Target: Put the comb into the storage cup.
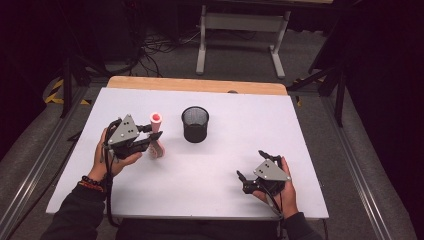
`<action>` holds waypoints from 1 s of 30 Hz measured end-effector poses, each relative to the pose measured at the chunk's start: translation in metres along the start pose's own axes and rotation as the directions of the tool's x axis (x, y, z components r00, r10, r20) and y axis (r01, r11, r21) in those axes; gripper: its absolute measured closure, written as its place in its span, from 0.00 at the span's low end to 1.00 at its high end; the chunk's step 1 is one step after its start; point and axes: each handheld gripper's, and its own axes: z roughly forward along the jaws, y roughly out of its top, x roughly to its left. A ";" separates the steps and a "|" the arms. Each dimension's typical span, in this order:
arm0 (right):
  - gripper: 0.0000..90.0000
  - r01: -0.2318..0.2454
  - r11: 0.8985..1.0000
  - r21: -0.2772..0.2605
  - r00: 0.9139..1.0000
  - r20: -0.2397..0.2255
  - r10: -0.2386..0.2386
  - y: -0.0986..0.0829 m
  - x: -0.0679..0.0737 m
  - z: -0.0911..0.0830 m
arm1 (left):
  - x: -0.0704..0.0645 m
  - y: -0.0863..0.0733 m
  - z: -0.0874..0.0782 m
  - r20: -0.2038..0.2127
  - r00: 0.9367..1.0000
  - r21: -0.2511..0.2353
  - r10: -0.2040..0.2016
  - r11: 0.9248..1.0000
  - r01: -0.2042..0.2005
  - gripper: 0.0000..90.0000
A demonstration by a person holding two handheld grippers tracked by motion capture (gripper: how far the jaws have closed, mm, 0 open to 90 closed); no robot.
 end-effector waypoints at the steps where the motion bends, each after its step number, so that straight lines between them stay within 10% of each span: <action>1: 0.07 -0.004 1.000 -0.010 1.000 -0.001 0.004 0.000 0.000 0.000 | -0.001 0.002 0.002 -0.011 1.000 0.001 -0.008 1.000 0.008 0.77; 14: 0.06 -0.012 0.996 -0.086 1.000 -0.008 0.012 0.006 0.003 -0.002 | -0.002 0.014 0.006 0.007 0.997 -0.047 -0.079 0.996 0.079 0.77; 30: 0.06 0.046 0.989 -0.141 0.999 0.010 -0.045 0.016 0.017 0.006 | 0.006 0.019 0.004 0.040 0.978 -0.112 -0.204 0.972 0.207 0.77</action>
